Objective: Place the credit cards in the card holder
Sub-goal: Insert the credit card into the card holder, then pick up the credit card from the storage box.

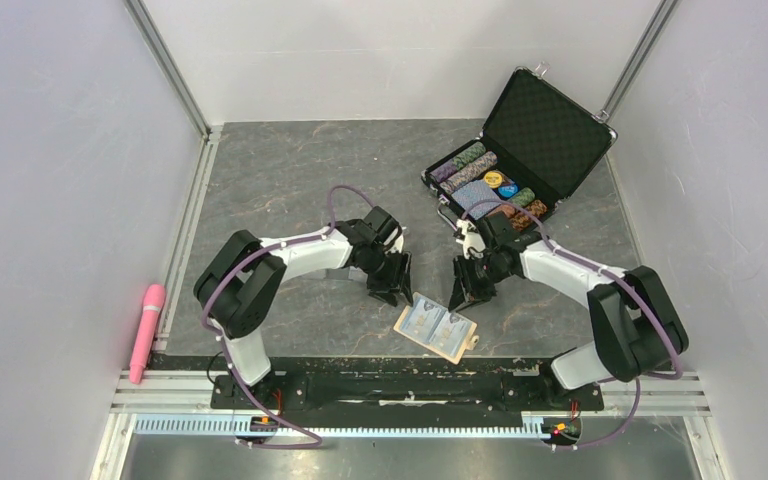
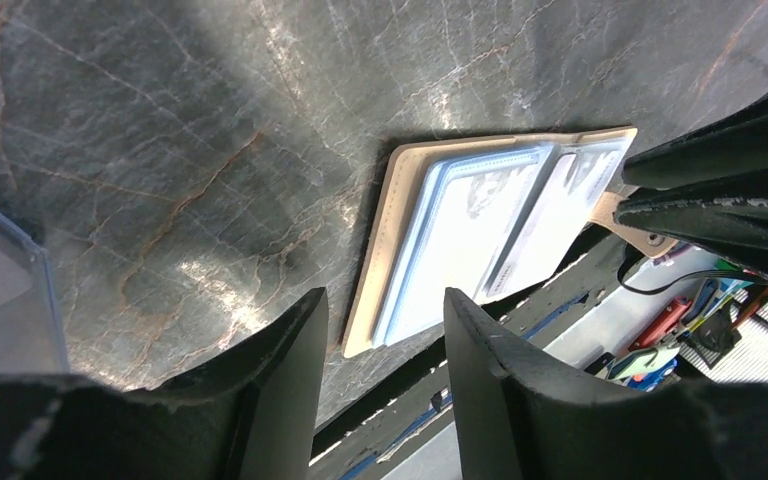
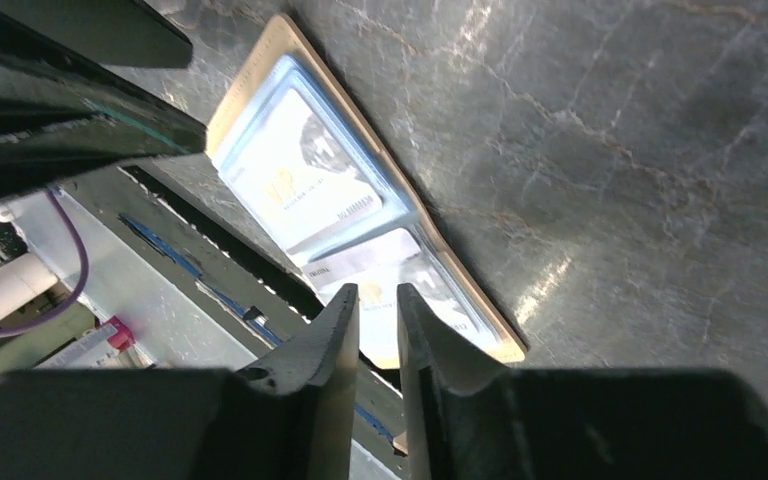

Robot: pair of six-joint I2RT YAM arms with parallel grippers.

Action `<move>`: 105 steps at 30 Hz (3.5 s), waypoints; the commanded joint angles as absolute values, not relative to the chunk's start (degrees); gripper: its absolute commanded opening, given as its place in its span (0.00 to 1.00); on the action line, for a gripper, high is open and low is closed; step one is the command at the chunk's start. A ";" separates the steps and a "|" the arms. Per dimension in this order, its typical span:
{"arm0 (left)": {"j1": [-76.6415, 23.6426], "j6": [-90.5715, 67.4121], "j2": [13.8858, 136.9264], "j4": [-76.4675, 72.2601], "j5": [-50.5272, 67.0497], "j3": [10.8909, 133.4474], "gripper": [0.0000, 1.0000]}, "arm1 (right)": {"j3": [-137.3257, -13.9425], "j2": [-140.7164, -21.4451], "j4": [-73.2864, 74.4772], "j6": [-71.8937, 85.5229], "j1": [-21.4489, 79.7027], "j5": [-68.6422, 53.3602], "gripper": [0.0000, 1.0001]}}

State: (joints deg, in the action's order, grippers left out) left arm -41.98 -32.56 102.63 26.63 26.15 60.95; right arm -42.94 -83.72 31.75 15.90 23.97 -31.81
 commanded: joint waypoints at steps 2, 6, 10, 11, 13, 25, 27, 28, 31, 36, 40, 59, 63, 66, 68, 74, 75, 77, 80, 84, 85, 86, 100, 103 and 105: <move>-43.56 -32.20 101.41 23.52 28.85 61.81 0.52 | -45.44 -87.19 29.59 16.79 25.05 -34.66 0.17; -45.27 -33.44 101.97 21.99 28.97 62.20 0.46 | -45.43 -91.24 27.04 16.81 26.47 -38.28 0.03; -46.56 -33.68 102.62 21.90 27.71 62.36 0.45 | -45.62 -93.63 25.25 17.22 27.80 -39.76 0.00; -46.79 -33.74 102.78 21.94 27.59 62.32 0.45 | -45.53 -94.10 24.68 17.50 27.99 -40.02 0.00; -47.17 -33.63 103.08 21.89 26.95 62.07 0.45 | -45.53 -94.94 24.06 17.74 28.33 -39.70 0.00; -50.21 -31.43 107.37 25.05 20.77 64.95 0.51 | -44.39 -96.45 24.14 17.01 28.65 -35.84 0.00; -50.59 -31.28 107.45 24.50 22.13 65.75 0.49 | -44.14 -96.26 24.11 16.91 28.66 -35.61 0.00; -50.94 -31.21 107.36 24.35 22.82 66.26 0.47 | -44.08 -96.29 24.09 16.89 28.63 -35.52 0.00; -51.41 -31.58 106.56 23.36 24.83 67.19 0.36 | -44.12 -96.21 24.05 16.79 28.66 -35.25 0.00; -51.28 -34.64 105.42 20.63 25.69 66.23 0.02 | -46.36 -95.27 24.01 16.85 28.64 -34.16 0.00; -50.94 -35.60 104.89 21.48 23.43 65.57 0.02 | -50.01 -93.73 24.80 16.84 28.56 -32.26 0.00; -53.20 -39.00 107.00 22.99 22.39 73.17 0.35 | -54.36 -85.06 29.30 15.02 18.57 -23.93 0.00; -54.38 -39.04 110.70 22.68 25.76 75.87 0.35 | -54.23 -84.53 30.04 13.92 16.84 -24.38 0.00; -54.94 -38.72 113.07 22.42 28.63 77.76 0.35 | -54.32 -84.64 30.33 13.61 16.70 -24.81 0.00; -55.55 -38.12 113.59 21.78 30.00 79.35 0.37 | -54.32 -84.66 30.25 13.57 16.65 -25.33 0.00; -57.13 -34.83 113.87 21.27 33.11 83.84 0.40 | -55.02 -85.56 30.32 13.02 16.66 -26.65 0.01; -57.21 -34.38 113.78 21.26 33.45 84.27 0.41 | -55.23 -85.92 30.41 12.91 16.70 -26.86 0.01; -57.22 -33.50 113.63 21.27 33.94 84.84 0.44 | -55.52 -86.43 30.37 12.88 16.70 -27.28 0.01; -57.20 -32.19 113.41 21.18 34.62 85.42 0.45 | -56.05 -87.01 30.46 12.83 16.68 -27.52 0.02; -56.83 -31.05 111.64 20.26 34.28 84.85 0.45 | -56.86 -88.05 30.49 12.76 16.70 -28.48 0.04; -56.42 -30.81 111.08 19.85 34.13 84.51 0.46 | -57.08 -88.39 30.39 12.74 16.70 -28.83 0.04; -55.78 -30.78 110.35 19.46 33.84 84.00 0.46 | -57.27 -88.69 30.43 12.80 16.70 -29.18 0.05; -31.92 -39.28 96.43 5.98 37.73 61.98 0.48 | -67.58 -99.08 28.83 15.90 23.31 -32.97 0.22; -26.27 -37.24 93.61 9.54 36.60 59.58 0.49 | -71.48 -102.59 27.18 18.10 25.40 -34.67 0.25; -23.33 -34.65 92.22 14.41 33.53 59.39 0.49 | -73.33 -104.38 25.06 20.16 26.65 -35.65 0.29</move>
State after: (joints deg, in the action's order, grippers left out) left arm -27.53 -36.88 96.88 9.30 35.88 60.58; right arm -68.07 -101.51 29.47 16.25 24.43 -32.10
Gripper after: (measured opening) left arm 0.489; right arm 0.254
